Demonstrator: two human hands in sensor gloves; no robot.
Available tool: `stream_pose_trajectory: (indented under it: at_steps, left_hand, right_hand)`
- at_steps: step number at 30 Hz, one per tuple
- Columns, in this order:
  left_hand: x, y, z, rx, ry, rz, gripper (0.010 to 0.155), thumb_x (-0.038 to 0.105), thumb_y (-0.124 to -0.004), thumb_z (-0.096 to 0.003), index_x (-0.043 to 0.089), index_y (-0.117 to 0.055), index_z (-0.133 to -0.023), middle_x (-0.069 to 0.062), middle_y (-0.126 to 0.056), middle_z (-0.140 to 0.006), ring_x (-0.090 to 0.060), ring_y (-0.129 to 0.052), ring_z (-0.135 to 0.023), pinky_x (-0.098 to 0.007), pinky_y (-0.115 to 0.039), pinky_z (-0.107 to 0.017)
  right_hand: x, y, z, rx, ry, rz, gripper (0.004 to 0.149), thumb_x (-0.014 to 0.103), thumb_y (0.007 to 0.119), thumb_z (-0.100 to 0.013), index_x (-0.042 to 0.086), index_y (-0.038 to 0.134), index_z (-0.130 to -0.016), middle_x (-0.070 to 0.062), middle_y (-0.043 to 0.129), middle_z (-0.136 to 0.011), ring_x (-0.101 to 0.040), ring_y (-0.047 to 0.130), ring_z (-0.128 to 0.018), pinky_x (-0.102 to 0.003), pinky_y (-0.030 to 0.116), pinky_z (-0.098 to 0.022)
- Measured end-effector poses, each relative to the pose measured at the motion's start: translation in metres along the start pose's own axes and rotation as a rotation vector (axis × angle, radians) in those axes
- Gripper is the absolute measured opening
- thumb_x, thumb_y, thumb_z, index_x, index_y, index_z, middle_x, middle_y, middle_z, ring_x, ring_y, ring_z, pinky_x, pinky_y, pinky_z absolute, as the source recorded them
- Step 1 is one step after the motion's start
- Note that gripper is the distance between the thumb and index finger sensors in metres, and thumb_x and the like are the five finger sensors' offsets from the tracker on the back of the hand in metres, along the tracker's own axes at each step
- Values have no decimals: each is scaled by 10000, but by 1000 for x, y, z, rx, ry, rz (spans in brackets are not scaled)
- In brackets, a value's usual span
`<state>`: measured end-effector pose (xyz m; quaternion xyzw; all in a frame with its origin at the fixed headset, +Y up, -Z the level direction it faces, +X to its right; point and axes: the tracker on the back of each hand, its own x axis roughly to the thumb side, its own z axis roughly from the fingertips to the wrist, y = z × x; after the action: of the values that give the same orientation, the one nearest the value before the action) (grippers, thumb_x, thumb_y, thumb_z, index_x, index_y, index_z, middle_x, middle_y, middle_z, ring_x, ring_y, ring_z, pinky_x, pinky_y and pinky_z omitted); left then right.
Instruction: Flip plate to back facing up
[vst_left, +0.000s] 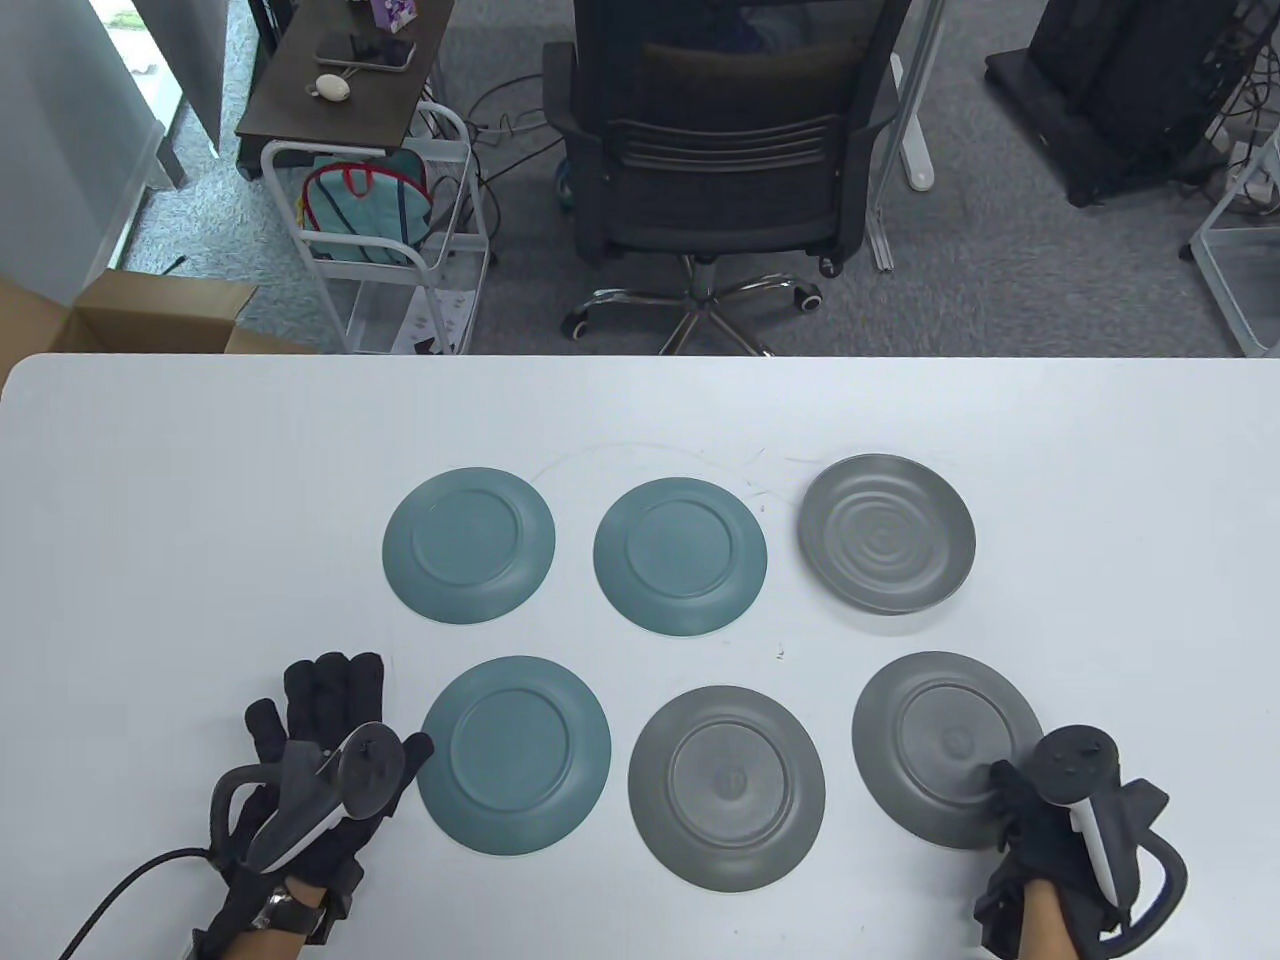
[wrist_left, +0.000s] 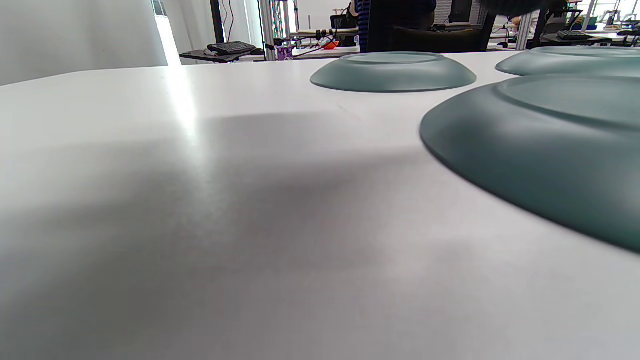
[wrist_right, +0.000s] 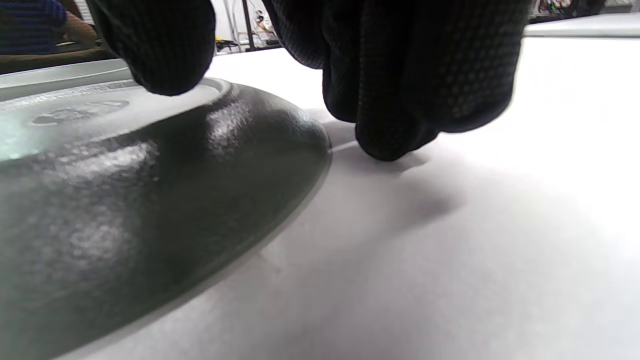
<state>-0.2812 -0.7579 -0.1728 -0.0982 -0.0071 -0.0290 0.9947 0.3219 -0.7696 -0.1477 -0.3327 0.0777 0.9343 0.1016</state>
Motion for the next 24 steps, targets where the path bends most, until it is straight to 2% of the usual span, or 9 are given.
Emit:
stream_pose_trajectory:
  at_steps: [6,14,18,24]
  left_hand:
    - [0,0,-1,-3,6,2,896,704,-514,-559,150,-234,-1205,-219,-293,-1209,-509,-367,-1160,-728,-362,-757]
    - [0,-2,-6,-21,18,-3,897,706,-512,-559,151,-232,-1205,-218,-294,-1209,-507,-367,-1161,-727,-363,-757]
    - [0,-2,-6,-22,20,-7,895,704,-512,-560,150,-234,-1206,-219,-294,-1209,-509,-366,-1161,-728,-362,-757]
    - [1,-2,-6,-24,22,-16,896,705,-512,-559,150,-234,-1206,-219,-294,-1210,-510,-367,-1161,-728,-364,-756]
  right_hand:
    - [33,-10,3,-13,-147,84,814,482,766,-487,67,423,-1098,-236,576,-1088,-503,658,-921,-587,655,-635]
    - [119,-16,1,27,-346,138,873,501,765,-488,86,330,-1121,-246,415,-1150,-532,496,-1006,-647,525,-703]
    - [160,-14,-10,43,-361,174,891,506,774,-483,108,304,-1127,-222,371,-1170,-520,441,-1037,-656,476,-728]
    - [203,-8,-38,68,-319,207,904,496,793,-477,128,288,-1130,-200,338,-1182,-509,400,-1057,-661,441,-745]
